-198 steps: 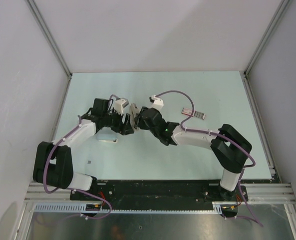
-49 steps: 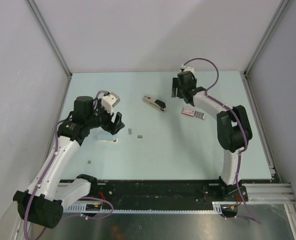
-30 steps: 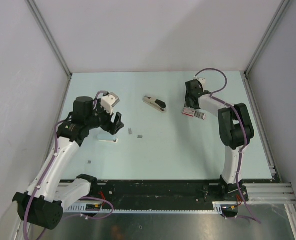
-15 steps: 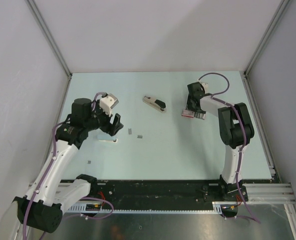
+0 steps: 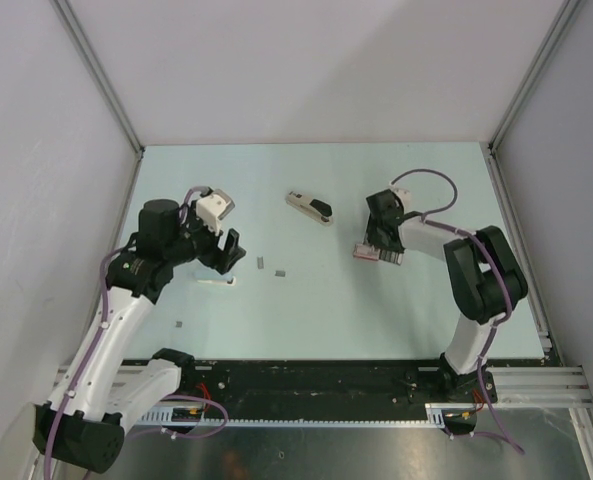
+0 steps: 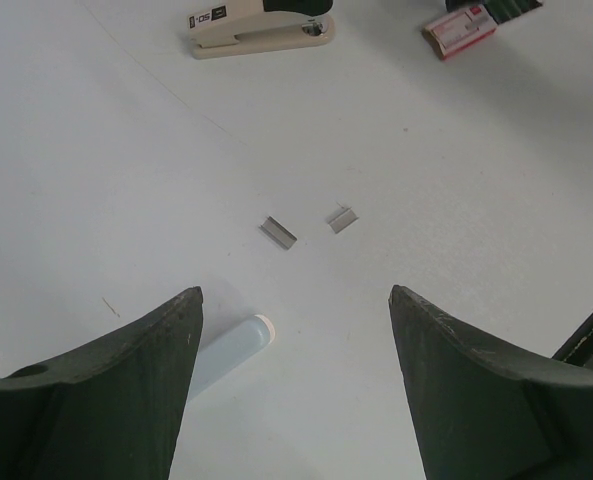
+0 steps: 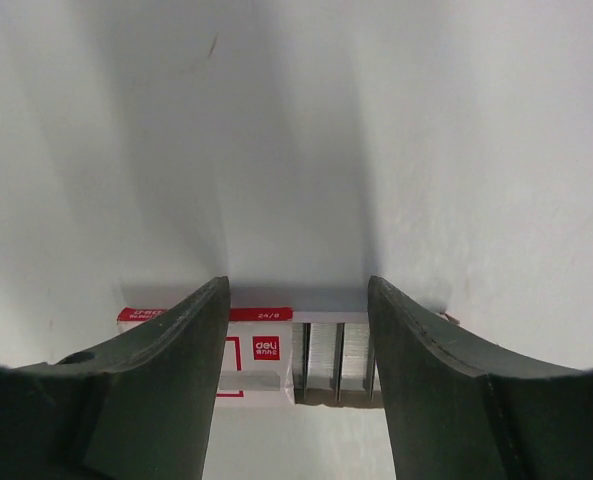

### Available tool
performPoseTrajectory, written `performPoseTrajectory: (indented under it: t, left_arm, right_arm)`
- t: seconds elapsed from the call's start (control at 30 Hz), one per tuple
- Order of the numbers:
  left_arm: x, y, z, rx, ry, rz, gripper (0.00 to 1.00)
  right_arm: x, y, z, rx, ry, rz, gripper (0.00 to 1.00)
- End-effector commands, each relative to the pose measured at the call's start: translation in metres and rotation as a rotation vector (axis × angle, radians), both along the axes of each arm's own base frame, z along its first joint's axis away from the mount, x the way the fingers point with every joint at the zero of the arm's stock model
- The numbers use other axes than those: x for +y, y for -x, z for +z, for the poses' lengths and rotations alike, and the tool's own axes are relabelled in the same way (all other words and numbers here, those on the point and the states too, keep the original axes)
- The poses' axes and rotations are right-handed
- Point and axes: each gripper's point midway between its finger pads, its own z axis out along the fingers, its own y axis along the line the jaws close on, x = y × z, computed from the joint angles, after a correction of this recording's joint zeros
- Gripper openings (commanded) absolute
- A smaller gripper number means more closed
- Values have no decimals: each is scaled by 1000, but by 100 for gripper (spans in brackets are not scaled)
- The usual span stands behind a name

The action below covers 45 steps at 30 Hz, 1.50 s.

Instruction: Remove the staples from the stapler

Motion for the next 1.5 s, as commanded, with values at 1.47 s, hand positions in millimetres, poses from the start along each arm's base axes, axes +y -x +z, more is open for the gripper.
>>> performPoseTrajectory:
  t: [1.47]
  left_arm:
    - [6,7,17,-44,-41,-22,81]
  right_arm:
    - [-3,176,7,174,-270,-88,69]
